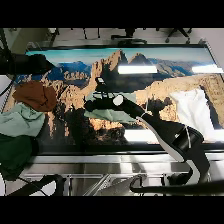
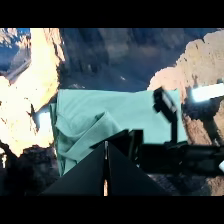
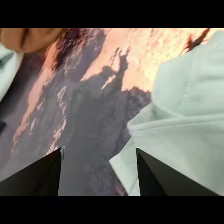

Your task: Fold the shirts.

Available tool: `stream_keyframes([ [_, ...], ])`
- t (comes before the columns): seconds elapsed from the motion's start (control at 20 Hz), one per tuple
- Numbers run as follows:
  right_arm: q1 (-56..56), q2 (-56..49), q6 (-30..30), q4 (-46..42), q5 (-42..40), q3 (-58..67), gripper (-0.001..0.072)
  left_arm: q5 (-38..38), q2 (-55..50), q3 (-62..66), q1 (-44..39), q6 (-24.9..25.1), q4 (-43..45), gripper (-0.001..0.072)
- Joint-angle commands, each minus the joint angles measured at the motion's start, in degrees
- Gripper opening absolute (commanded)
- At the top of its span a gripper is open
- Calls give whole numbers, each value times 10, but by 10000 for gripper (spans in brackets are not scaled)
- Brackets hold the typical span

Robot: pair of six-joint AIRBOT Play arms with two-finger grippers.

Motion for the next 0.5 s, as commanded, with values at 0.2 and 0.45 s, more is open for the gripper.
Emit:
stream_keyframes([
  [0.2,-217,126,60,-37,244,0,510,14,8,-28,3,27,0,13],
  [0.45,-353,125,228,-269,435,-28,694,14,8,-28,3,27,0,13],
])
